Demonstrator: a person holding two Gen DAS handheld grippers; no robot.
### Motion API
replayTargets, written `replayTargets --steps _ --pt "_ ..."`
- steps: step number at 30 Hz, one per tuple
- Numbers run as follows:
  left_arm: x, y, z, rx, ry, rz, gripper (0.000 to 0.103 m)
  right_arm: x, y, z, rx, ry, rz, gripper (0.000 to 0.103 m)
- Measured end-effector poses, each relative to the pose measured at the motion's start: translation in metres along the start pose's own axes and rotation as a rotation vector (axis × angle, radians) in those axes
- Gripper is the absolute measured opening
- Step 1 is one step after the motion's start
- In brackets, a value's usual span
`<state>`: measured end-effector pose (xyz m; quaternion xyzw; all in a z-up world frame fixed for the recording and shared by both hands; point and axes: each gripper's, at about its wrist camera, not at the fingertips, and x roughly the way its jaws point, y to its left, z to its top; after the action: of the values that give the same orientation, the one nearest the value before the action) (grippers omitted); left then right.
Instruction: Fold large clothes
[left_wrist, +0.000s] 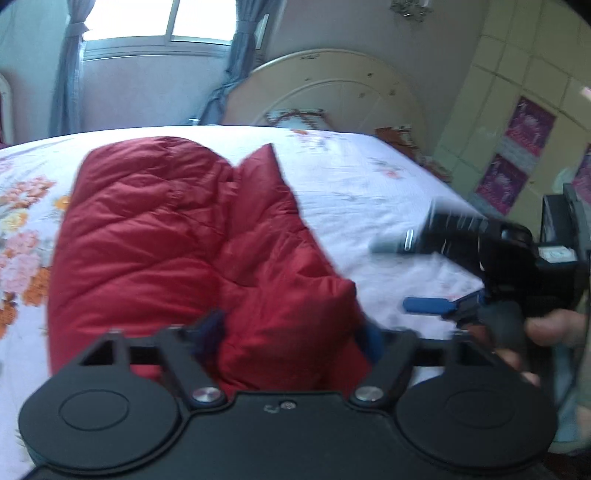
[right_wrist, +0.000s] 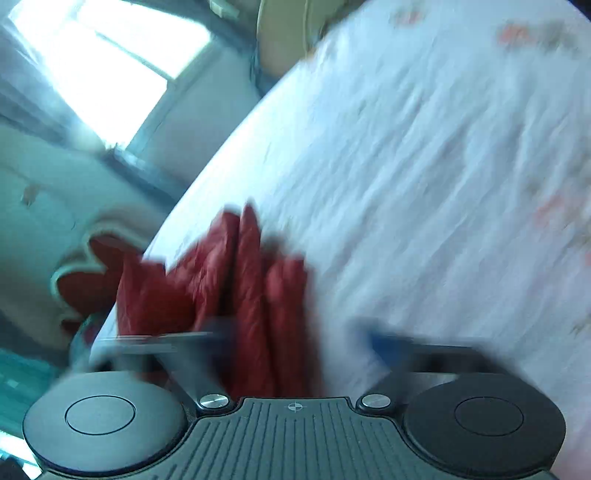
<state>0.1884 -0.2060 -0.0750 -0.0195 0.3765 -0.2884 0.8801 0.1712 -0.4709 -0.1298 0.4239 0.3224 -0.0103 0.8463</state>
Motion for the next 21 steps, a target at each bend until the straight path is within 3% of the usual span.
replayTargets --steps 2,3,4,7,10,12,13,15,20,21 --pt "-0.007 -0.005 -0.002 0.031 0.015 -0.033 0.072 -0.007 0.004 0.009 -0.042 -0.015 0.027 0.096" --pt "-0.016 -0.006 -0.002 0.030 0.009 -0.070 0.070 -0.009 0.008 0.011 -0.054 -0.013 0.048 0.087" --pt "-0.029 -0.006 0.000 0.019 -0.009 -0.107 0.065 -0.010 0.013 0.015 -0.068 -0.014 0.071 0.081" --pt "-0.073 0.014 0.009 -0.038 -0.108 -0.159 0.056 -0.005 0.037 0.030 -0.140 -0.012 0.145 0.080" --pt "-0.094 0.049 0.018 -0.120 -0.213 -0.058 0.043 0.008 0.068 0.036 -0.240 0.009 0.190 0.080" --pt "-0.092 0.078 0.024 -0.185 -0.229 0.050 0.034 0.022 0.087 0.038 -0.294 0.051 0.211 0.079" --pt "-0.087 0.093 0.026 -0.228 -0.223 0.083 0.031 0.027 0.095 0.038 -0.323 0.067 0.212 0.072" --pt "-0.074 0.119 0.032 -0.294 -0.190 0.099 0.031 0.044 0.110 0.037 -0.369 0.096 0.201 0.065" --pt "-0.037 0.145 0.035 -0.345 -0.118 0.109 0.031 0.089 0.124 0.037 -0.415 0.163 0.151 0.062" --pt "-0.032 0.148 0.035 -0.345 -0.115 0.095 0.031 0.096 0.124 0.036 -0.420 0.176 0.141 0.049"
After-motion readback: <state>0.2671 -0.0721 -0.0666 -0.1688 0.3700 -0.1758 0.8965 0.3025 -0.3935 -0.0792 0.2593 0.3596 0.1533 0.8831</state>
